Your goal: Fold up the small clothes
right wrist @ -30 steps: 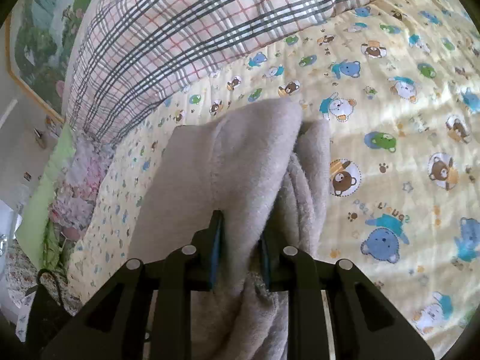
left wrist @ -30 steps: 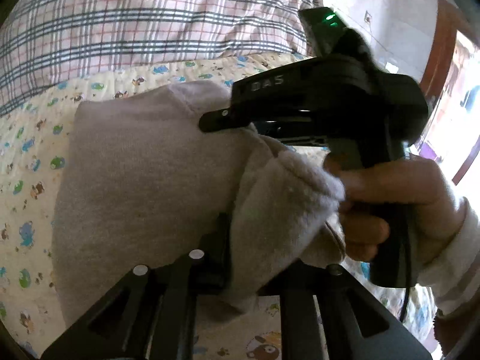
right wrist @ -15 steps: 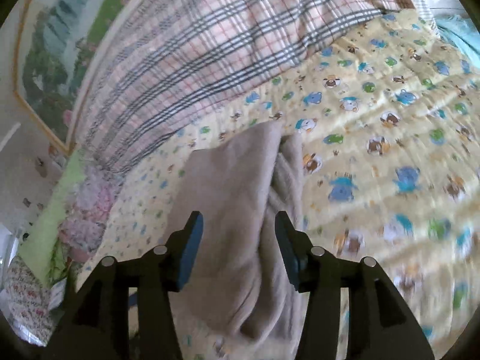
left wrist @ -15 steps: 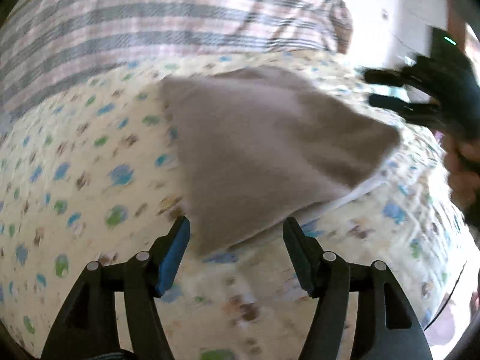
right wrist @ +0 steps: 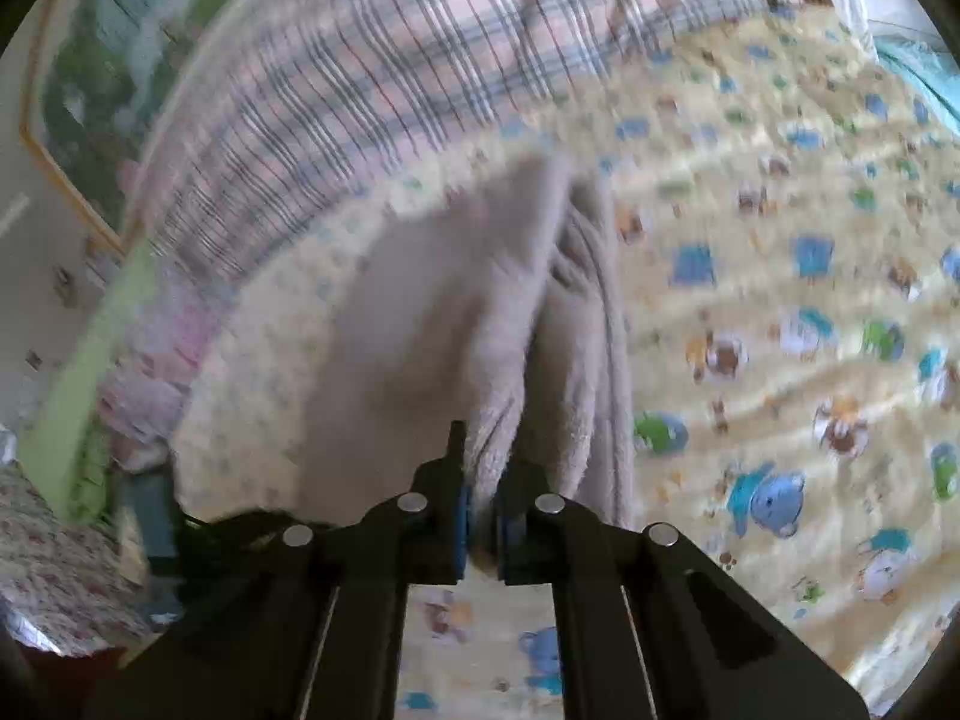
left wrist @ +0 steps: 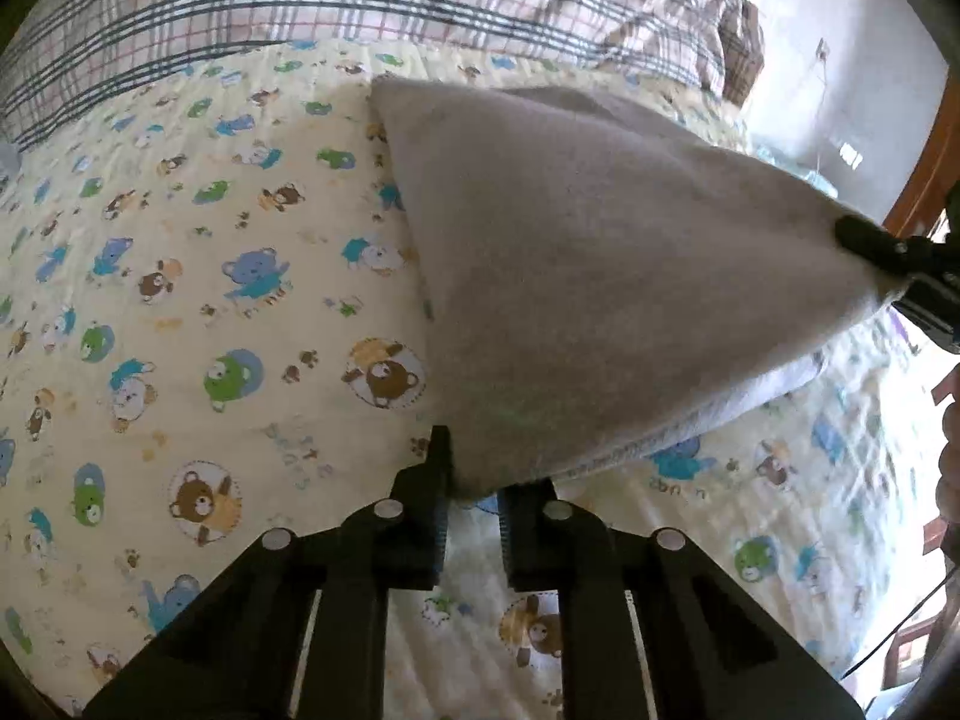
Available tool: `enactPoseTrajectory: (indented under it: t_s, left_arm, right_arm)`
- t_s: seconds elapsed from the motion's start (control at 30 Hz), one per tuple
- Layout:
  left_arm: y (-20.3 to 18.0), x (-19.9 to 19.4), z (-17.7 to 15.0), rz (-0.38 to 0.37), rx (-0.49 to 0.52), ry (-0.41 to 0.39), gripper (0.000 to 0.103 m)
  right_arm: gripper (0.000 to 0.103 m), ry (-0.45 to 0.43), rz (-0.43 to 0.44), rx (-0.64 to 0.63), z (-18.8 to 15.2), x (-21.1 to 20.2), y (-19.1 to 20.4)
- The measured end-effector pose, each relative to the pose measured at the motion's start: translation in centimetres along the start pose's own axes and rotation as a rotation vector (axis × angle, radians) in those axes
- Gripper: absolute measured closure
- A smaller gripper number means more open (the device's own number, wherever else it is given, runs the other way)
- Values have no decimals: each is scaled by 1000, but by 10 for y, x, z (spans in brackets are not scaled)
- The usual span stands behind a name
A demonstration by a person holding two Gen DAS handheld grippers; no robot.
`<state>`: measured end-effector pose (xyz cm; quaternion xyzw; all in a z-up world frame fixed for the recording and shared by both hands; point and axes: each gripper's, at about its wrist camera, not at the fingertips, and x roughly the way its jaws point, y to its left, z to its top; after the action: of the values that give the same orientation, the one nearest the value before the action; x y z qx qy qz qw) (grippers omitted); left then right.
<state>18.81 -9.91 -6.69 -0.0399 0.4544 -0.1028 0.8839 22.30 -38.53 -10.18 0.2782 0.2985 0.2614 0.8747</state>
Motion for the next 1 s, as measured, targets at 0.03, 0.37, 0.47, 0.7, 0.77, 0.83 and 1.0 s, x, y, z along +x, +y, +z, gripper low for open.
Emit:
enactPoseTrajectory:
  t_s: [0.03,0.37,0.47,0.7,0.77,0.83,1.0]
  left_arm:
    - [1,-1,-1,-11,-10,-1,92]
    - [2,10,-11,-24,13,66,88]
    - [5,3,-13,-58,34,101,77]
    - [30,-46,-1,-164,-30,35,27]
    - [41,-48,17,-200,-95,11,20]
    - [48,-39,34,-236,-152,36,20]
    - [54,-9,68,-308,-238,71,20]
  right_arm:
    - [97,-13,8,-1,1,-7,-1]
    - [97,74,-167,0,-32,26,-34]
    - [92,98,-207,-39,-29,22,-26]
    - [25,15,-191,-45,-5,-8,-14]
    - [24,-7,-166,-43,4,-8,-11]
    - [23,-1,-137,-19,18,3,-11]
    - [24,19,-111,47,41,39,-24]
